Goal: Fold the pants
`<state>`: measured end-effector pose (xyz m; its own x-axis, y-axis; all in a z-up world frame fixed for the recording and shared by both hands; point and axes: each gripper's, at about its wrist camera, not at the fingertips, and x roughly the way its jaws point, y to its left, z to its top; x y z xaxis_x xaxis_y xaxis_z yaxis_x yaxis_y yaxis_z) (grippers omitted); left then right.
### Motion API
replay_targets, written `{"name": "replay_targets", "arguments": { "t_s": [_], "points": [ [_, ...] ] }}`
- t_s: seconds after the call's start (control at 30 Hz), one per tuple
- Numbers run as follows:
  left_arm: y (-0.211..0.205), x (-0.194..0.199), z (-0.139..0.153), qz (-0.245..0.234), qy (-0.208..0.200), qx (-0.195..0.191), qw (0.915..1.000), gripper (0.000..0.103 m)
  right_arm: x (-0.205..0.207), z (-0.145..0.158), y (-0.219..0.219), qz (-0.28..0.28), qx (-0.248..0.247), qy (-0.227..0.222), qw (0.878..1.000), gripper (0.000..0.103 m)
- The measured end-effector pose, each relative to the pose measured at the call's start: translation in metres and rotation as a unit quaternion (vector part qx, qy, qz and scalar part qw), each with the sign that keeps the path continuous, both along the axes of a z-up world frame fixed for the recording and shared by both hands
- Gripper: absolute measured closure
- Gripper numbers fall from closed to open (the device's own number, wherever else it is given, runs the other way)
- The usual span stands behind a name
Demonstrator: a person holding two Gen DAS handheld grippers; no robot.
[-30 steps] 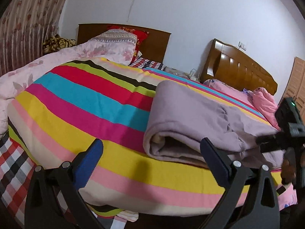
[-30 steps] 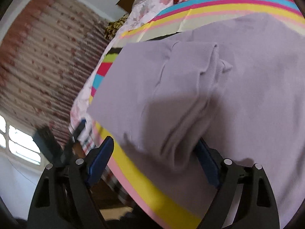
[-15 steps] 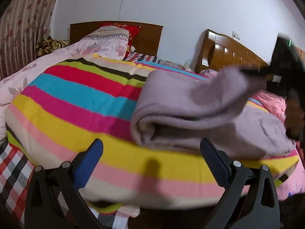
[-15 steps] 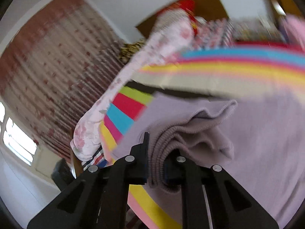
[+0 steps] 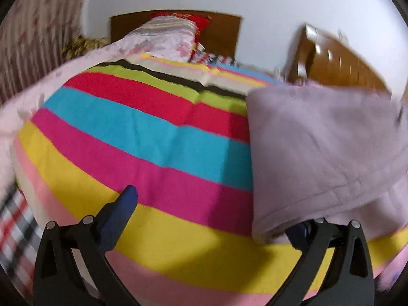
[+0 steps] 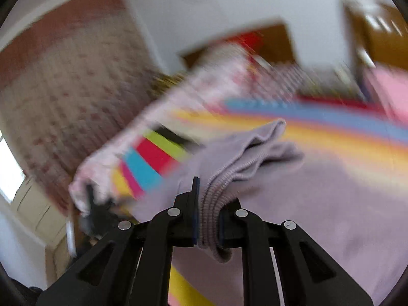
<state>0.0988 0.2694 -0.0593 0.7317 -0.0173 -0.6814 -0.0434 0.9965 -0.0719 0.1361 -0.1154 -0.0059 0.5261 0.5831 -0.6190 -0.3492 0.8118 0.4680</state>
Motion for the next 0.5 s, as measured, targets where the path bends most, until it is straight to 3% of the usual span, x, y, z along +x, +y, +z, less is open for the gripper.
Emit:
{"name": "replay_targets", "arguments": {
  "t_s": [0.07,0.1,0.2,0.37,0.5],
  "points": [
    [-0.014,-0.003,0.002,-0.014,-0.01,0.028,0.9995,0.001,-0.001,-0.046,-0.014,-0.012,0.023,0.053,0.998,0.089],
    [-0.017,-0.002,0.003,-0.014,-0.009,0.04,0.9991,0.001,-0.003,-0.049,-0.019,-0.014,0.038,0.056,0.998,0.089],
    [-0.016,0.001,0.005,-0.01,0.0,0.048,0.9988,0.001,-0.008,-0.025,-0.011,-0.003,0.012,0.012,1.0,0.089],
    [-0.009,0.004,0.003,0.003,0.009,0.032,0.9994,0.001,-0.011,-0.029,-0.013,-0.002,0.013,0.025,1.0,0.089],
    [-0.006,0.005,0.001,0.008,0.019,0.017,0.9996,0.001,-0.03,-0.001,-0.005,0.002,0.012,-0.017,1.0,0.089]
  ]
}}
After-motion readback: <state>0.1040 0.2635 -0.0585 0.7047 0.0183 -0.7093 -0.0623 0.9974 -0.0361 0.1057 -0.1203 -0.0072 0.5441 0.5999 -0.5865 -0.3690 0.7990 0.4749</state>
